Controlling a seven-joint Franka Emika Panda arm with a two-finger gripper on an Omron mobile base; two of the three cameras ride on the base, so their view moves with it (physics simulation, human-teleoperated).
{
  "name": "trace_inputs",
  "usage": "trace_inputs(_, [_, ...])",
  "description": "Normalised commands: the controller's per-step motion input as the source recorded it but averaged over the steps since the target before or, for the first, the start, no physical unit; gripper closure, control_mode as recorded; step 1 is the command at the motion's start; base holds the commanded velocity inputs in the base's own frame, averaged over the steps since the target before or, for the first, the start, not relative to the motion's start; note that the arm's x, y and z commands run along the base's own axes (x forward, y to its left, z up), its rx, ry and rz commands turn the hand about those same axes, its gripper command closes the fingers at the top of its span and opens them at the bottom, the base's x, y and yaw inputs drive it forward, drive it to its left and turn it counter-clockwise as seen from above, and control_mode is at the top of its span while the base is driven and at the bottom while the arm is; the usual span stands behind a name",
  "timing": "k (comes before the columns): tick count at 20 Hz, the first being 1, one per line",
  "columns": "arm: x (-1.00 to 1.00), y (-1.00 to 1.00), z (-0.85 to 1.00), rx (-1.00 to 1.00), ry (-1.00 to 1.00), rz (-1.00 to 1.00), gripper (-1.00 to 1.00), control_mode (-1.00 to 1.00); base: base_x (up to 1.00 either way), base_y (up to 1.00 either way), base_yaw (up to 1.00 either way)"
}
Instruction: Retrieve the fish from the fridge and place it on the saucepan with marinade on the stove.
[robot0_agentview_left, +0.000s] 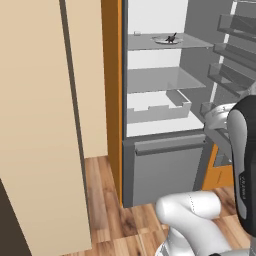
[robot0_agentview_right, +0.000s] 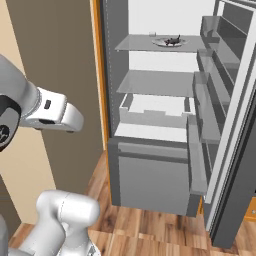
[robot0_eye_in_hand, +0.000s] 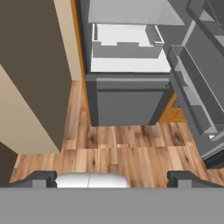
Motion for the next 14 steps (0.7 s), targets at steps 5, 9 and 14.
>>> trace_inputs(5, [0.00, 0.00, 0.00, 0.00, 0.00, 0.00, -1.00, 1.00, 0.13, -0.06, -0.02])
trace_inputs(9, [0.00, 0.00, 0.00, 0.00, 0.00, 0.00, -1.00, 1.00, 0.49, -0.17, -0.03])
trace_inputs(14, [0.00, 0.00, 0.00, 0.00, 0.00, 0.00, -1.00, 1.00, 0.63, -0.18, -0.01])
